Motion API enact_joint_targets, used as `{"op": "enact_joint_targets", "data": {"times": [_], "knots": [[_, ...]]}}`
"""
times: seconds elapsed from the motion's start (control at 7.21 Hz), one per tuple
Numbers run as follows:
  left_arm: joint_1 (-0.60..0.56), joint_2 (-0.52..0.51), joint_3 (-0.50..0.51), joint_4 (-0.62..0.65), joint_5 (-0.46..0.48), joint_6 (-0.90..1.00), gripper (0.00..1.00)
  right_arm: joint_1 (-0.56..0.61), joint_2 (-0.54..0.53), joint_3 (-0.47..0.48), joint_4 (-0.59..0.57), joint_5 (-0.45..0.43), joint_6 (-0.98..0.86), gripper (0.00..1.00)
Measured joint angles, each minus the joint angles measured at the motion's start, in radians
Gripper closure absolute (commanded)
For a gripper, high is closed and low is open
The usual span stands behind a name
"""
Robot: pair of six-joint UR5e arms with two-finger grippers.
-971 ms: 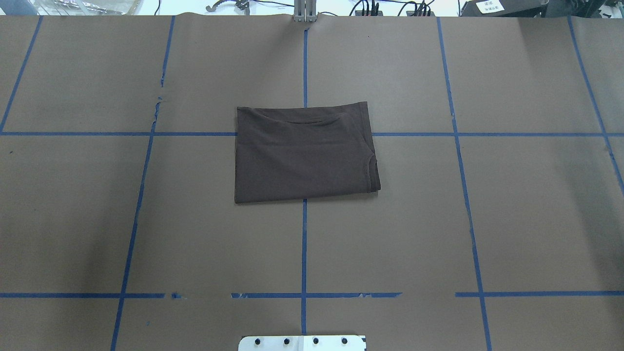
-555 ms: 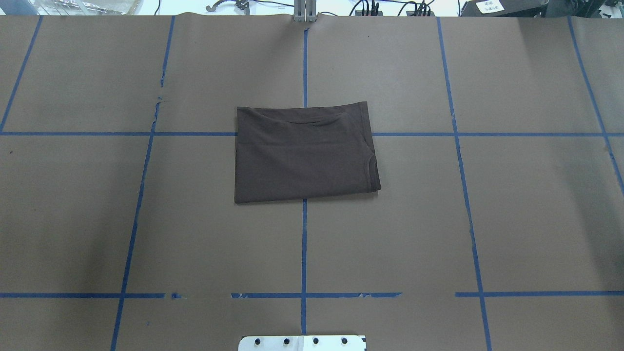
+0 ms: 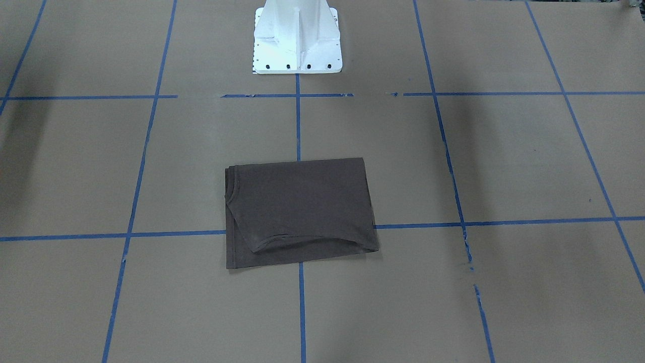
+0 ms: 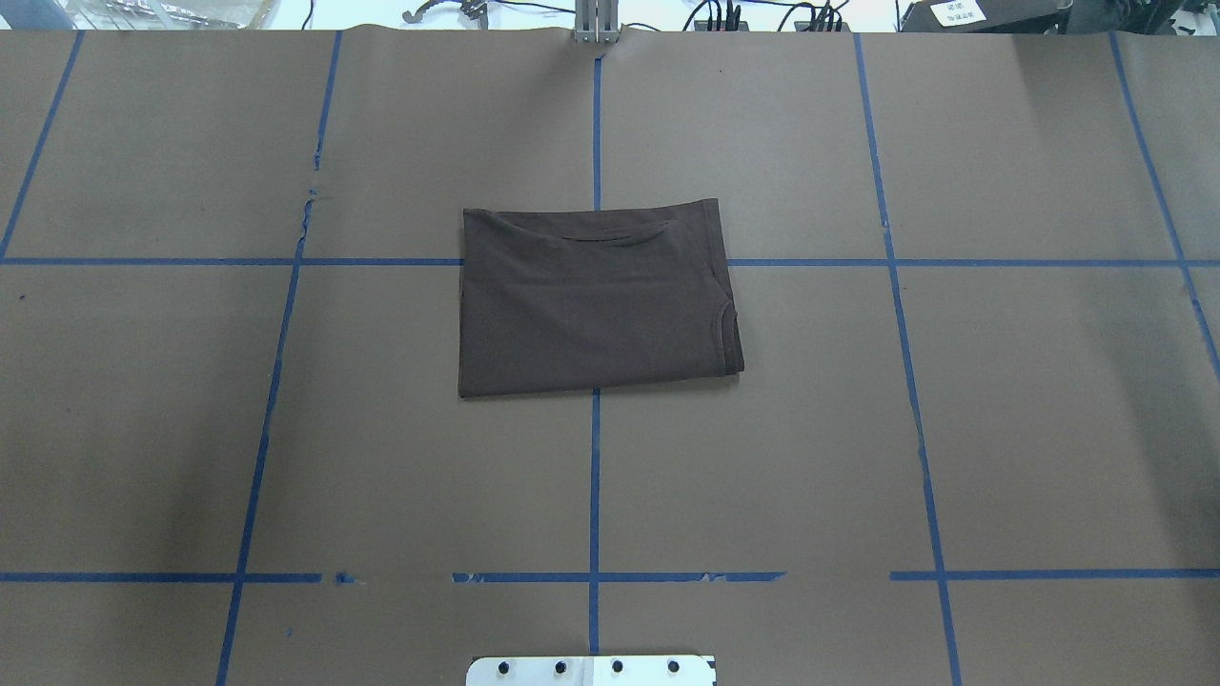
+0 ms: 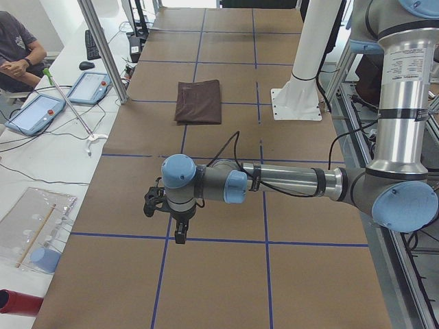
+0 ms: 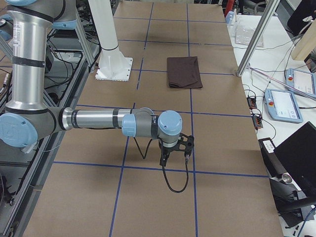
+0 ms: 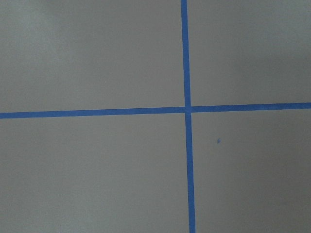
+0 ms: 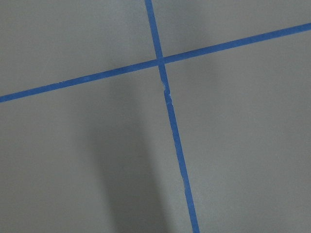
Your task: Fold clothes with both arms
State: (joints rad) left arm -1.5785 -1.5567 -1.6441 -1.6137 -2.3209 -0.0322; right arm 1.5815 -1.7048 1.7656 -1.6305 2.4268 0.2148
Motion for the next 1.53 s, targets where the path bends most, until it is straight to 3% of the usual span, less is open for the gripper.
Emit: {"op": "enact_joint_targets", "data": {"times": [0.42, 0.83, 1.53], "knots": [[0.0, 0.0, 0.001, 0.0, 0.0, 0.001, 0.0, 0.0, -0.001, 0.0, 0.003, -0.007, -0.009, 0.0], [0.0, 0.0, -0.001, 0.0, 0.0, 0.002, 0.0, 0.0, 0.0, 0.007, 0.008, -0.101, -0.041, 0.0], [0.0, -0.002, -0.003, 0.001, 0.001, 0.0, 0.0, 0.0, 0.001, 0.008, 0.009, -0.107, -0.073, 0.0]]}}
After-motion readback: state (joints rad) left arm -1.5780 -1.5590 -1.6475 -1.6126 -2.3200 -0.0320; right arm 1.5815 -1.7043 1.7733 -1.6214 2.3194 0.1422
